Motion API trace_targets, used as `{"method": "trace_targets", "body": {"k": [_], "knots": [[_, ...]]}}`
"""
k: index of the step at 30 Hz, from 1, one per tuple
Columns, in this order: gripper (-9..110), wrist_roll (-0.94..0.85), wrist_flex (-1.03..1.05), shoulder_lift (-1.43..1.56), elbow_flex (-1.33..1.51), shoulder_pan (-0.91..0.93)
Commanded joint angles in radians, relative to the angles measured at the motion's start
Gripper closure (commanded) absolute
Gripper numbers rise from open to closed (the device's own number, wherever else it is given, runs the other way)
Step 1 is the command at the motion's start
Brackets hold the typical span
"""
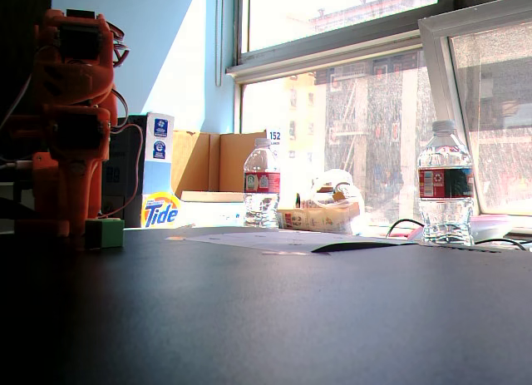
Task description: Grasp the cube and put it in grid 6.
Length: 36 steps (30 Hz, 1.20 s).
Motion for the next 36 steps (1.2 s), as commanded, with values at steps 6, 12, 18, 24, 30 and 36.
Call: {"method": "trace_targets", "body": {"k": [6,12,18,24,30,36], "knots": [[93,-0.060,-0.003,0.026,0.009,-0.037],[78,-0.118,0.005,0.072,0.044,-0.077],[76,-0.172,0.018,0.078,0.052,-0.103],[101,-0.230,0.002,0.069,0.064,-0.133],[101,-0.233,-0.003,0.067,0.066,-0.127],[101,-0.224,0.041,0.057,-0.052,-0.146]]}}
